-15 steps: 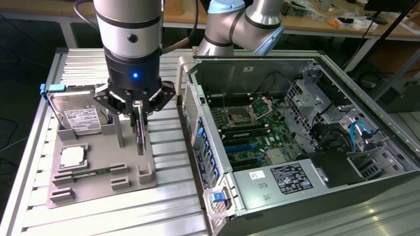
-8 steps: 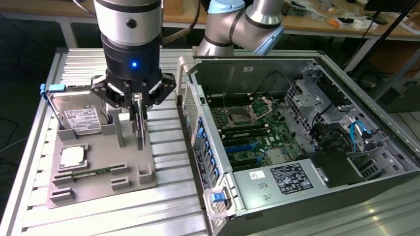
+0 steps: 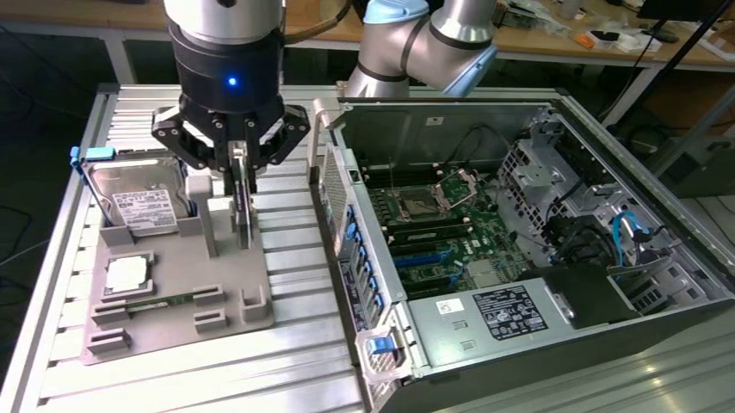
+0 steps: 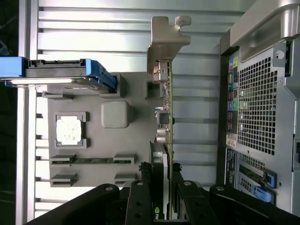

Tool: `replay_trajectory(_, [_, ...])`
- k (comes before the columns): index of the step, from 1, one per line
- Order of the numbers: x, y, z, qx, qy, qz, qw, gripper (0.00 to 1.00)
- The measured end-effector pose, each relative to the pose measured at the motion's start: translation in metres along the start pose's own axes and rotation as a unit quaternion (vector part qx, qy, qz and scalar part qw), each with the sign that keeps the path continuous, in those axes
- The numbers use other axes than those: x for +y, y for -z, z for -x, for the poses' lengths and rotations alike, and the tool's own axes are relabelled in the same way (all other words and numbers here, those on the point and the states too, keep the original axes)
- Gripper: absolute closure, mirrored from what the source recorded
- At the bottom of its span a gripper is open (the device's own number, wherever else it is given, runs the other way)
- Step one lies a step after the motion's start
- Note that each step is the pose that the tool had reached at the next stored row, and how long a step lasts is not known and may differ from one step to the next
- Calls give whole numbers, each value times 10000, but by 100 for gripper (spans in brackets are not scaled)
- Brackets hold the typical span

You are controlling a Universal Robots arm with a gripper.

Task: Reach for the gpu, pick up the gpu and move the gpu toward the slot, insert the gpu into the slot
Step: 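Pick up the gpu and move the gpu toward the slot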

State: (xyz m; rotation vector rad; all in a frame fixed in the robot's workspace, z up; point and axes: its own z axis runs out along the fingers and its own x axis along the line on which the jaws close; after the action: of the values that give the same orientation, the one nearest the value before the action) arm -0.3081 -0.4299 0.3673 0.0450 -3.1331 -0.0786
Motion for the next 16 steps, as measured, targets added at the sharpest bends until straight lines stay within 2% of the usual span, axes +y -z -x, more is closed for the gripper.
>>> replay_trajectory(16, [24,470,-3,3,0,0,10000,73])
